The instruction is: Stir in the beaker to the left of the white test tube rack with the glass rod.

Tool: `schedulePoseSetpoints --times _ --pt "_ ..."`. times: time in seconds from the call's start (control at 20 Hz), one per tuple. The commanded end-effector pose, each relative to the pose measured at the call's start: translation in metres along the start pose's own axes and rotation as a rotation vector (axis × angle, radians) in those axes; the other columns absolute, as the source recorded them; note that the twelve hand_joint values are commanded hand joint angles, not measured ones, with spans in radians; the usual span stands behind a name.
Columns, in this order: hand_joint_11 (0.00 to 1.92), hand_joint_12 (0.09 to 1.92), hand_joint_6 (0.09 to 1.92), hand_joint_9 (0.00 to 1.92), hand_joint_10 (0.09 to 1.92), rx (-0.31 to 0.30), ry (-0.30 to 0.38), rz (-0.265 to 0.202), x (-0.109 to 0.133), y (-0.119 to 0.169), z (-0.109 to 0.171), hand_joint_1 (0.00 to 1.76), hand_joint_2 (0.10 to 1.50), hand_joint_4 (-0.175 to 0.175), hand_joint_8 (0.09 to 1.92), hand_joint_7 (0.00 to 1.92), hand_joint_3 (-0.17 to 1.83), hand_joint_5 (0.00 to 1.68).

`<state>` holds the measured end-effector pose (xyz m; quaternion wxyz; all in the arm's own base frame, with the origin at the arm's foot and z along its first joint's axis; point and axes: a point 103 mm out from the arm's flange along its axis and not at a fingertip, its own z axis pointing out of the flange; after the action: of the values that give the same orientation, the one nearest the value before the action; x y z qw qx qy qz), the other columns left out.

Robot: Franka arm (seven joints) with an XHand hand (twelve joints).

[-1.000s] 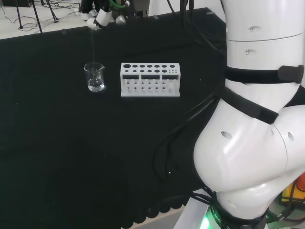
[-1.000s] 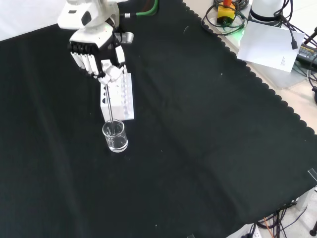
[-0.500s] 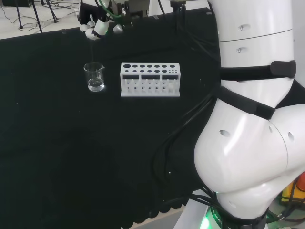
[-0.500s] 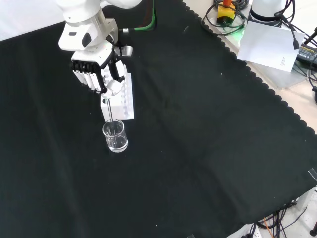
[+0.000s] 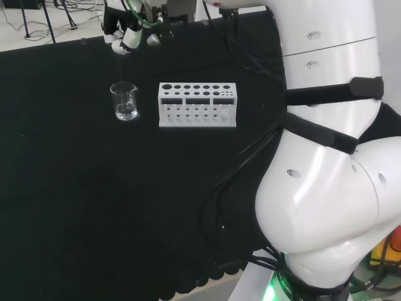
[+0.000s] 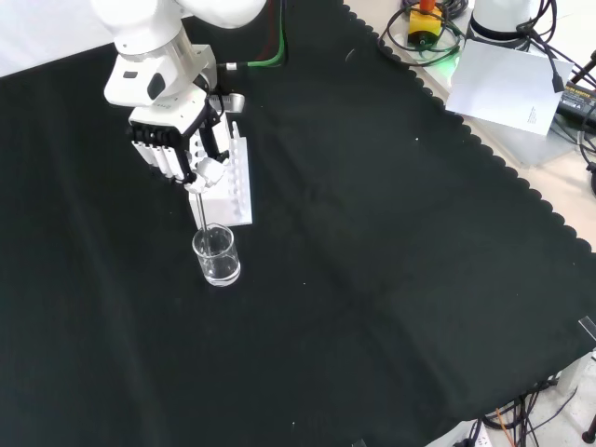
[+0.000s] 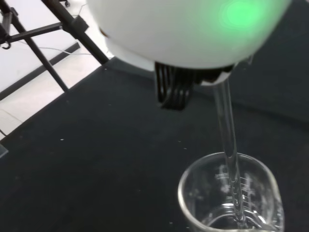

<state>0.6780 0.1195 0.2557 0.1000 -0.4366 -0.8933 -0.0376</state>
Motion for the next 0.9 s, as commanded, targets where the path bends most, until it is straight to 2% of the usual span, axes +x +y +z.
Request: schedulePoseSetpoints --times 0.05,0.45,0.9 --pt "1.69 0.72 0.38 1.87 0.55 -0.001 -0.01 0.021 -0.008 -0.007 -0.005 1.35 0.36 -0.175 0.81 1.46 1.09 1.43" --pt "1.69 0.72 0.38 1.87 0.55 0.013 -0.035 0.015 0.014 -0.02 -0.011 1.35 0.37 -0.175 0.81 1.46 1.09 1.43" --pt "1.69 0.72 0.38 1.87 0.55 0.038 -0.036 0.001 0.037 -0.017 0.006 1.35 0.37 -0.175 0.81 1.46 1.09 1.43"
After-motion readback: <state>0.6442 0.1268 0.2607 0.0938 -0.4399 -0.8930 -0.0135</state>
